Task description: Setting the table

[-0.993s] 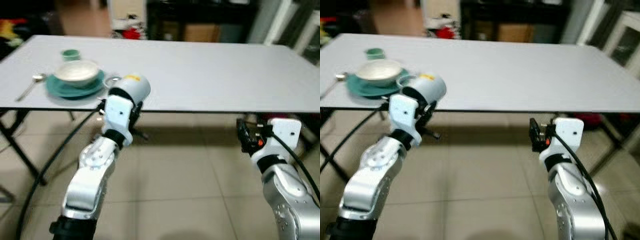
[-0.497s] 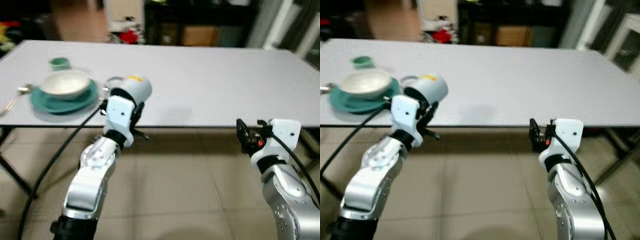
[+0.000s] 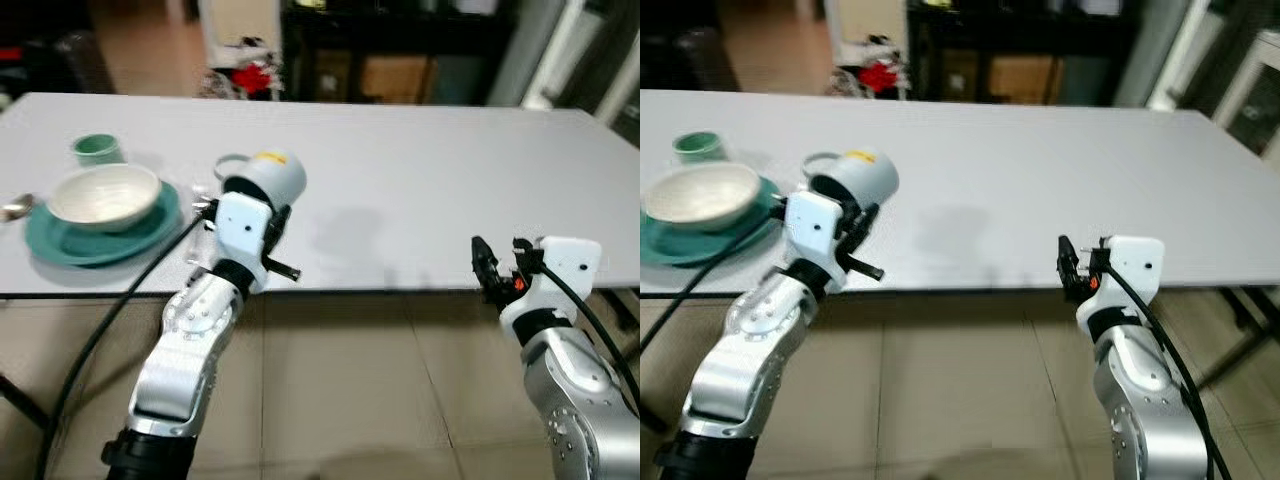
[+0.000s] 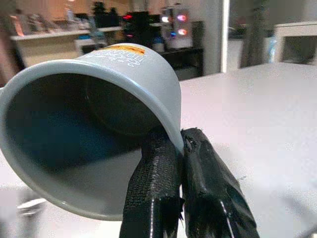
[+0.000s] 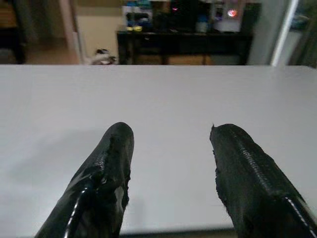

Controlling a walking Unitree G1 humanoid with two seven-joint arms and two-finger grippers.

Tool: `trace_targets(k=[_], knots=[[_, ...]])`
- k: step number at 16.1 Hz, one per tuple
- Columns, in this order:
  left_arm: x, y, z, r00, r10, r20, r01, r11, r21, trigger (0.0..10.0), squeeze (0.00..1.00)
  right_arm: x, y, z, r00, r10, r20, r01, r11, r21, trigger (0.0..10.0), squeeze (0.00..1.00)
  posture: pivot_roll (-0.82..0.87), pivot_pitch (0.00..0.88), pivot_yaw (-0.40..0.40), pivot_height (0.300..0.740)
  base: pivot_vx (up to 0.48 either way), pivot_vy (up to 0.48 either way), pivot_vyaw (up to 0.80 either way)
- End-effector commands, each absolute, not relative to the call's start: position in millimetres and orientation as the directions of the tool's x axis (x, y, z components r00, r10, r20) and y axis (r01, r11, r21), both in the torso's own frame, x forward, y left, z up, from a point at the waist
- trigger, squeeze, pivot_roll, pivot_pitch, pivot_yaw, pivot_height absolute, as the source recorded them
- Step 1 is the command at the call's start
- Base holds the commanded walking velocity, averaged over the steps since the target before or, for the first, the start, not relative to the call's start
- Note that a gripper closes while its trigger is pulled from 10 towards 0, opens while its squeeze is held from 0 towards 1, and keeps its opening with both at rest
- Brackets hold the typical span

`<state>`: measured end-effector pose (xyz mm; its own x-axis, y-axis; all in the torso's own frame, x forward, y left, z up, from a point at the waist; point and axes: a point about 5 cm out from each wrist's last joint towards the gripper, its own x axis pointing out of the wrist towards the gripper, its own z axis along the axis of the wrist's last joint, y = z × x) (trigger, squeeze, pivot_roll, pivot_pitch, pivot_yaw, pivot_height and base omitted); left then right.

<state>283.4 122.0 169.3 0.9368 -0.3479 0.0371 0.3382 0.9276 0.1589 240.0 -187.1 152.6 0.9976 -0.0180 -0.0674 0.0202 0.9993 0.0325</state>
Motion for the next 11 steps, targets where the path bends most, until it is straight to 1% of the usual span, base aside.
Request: trace_targets(k=[1,11], knots=[[284.3,126.5,173.7,0.941,-0.335,0.054,0.323,0.932,0.167,10.0,0.0,240.9,-182.8,156.8,0.999,-0.004,-0.049,0.006,0.999,0.033,10.0,0.0,0.01,0.0,-0.049,0.74,0.382,0.0,0.0],[286.9,130.0,174.5,0.928,-0.371,0.037,0.356,0.91,0.21,10.0,0.0,236.7,-177.2,152.0,0.998,-0.017,-0.055,0.02,0.999,0.05,10.0,0.0,0.03,0.0,-0.018,0.74,0.374,0.0,0.0]])
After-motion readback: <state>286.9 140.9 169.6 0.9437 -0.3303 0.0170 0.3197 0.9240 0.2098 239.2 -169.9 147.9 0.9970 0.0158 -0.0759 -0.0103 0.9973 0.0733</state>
